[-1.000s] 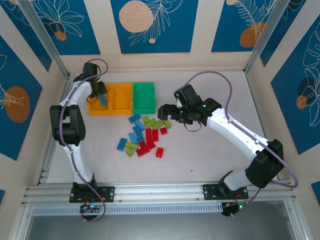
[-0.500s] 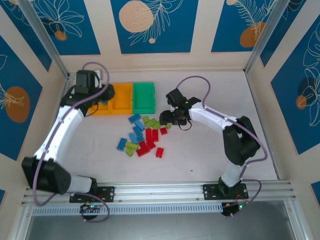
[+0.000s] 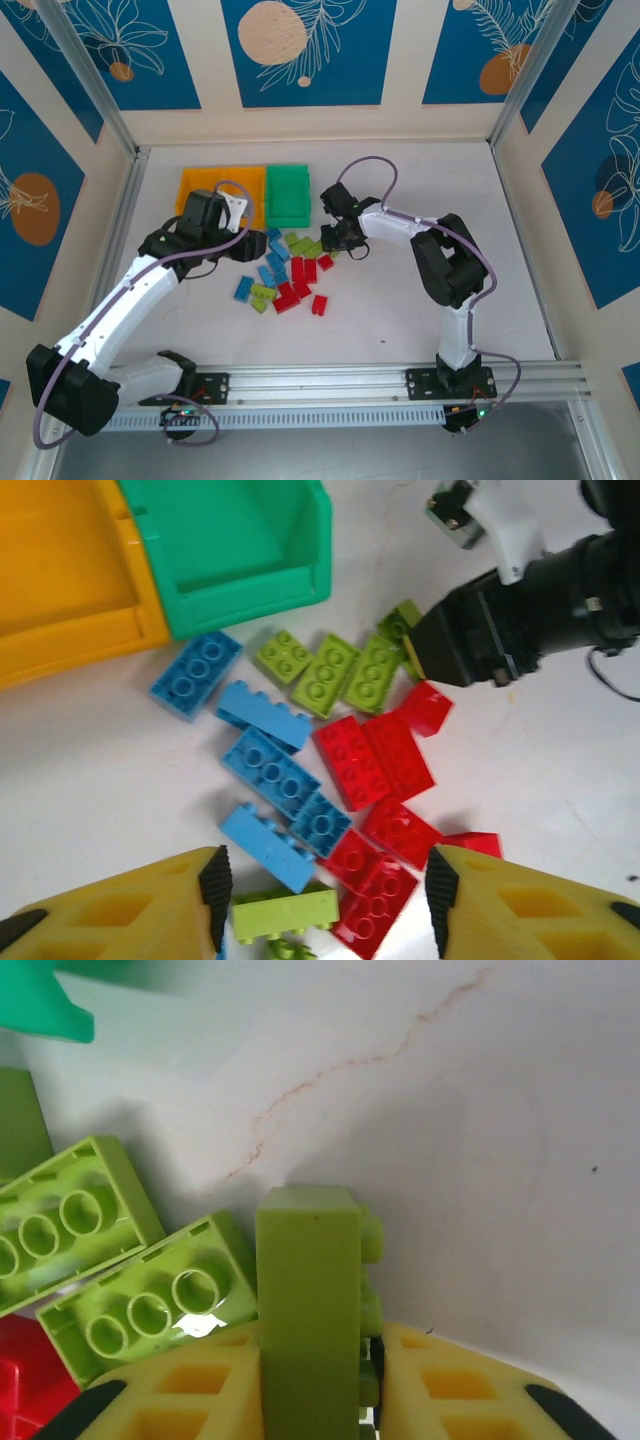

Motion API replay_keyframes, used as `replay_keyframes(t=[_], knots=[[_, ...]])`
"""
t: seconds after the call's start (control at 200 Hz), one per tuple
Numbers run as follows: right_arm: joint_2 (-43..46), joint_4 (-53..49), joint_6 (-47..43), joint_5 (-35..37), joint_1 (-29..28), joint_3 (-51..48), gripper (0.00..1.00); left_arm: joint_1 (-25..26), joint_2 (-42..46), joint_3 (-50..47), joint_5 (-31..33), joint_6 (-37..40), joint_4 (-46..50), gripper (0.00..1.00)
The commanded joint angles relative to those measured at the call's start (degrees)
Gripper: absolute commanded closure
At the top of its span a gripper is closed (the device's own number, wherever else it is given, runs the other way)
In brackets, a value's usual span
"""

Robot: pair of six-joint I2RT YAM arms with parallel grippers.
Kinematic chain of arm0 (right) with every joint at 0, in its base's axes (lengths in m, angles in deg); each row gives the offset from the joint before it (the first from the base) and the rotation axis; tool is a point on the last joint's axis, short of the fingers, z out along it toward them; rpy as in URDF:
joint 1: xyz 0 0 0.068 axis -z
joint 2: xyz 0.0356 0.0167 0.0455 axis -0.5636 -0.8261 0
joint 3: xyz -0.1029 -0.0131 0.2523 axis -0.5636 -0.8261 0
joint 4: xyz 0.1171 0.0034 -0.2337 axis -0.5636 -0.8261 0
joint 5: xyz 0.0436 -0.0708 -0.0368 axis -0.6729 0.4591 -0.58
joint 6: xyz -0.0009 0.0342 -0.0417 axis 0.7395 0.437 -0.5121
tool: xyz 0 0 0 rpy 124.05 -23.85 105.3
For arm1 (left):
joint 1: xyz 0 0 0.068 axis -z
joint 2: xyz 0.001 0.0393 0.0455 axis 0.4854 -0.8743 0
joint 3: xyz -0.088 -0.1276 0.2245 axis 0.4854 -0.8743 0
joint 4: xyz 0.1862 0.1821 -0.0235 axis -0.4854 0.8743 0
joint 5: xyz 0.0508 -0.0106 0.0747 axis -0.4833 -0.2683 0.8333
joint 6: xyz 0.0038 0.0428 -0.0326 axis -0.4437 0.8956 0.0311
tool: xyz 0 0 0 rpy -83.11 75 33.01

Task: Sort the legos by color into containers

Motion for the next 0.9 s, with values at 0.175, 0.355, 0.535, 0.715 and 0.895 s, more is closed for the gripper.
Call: replay_keyframes(t=[0.175, 0.355, 0.535, 0.715, 0.895], knots=[[12.08, 3.0, -1.21, 4.8, -1.01, -0.56, 0.84, 0.69, 3.69, 0.15, -8.09, -0.55, -2.37, 0.32], [13.13, 7.75, 0.19, 1.72, -1.95, 4.81, 0.84, 1.5, 5.39, -0.16, -9.21, -3.81, -4.07, 0.31], [0.03, 5.75, -1.6, 2.18, -1.69, 19.91, 0.84, 2.36, 6.29, -0.35, -6.81, -5.24, -3.29, 0.31], [-14.75, 0.65, -2.81, 0.47, -1.62, 36.64, 0.84, 3.15, 7.39, -2.16, -6.7, -7.41, -3.53, 0.32], [-26.78, -4.58, -3.11, -3.75, -1.69, 52.15, 0.8, 5.03, 7.9, -4.51, -5.89, -10.23, -4.64, 0.32]])
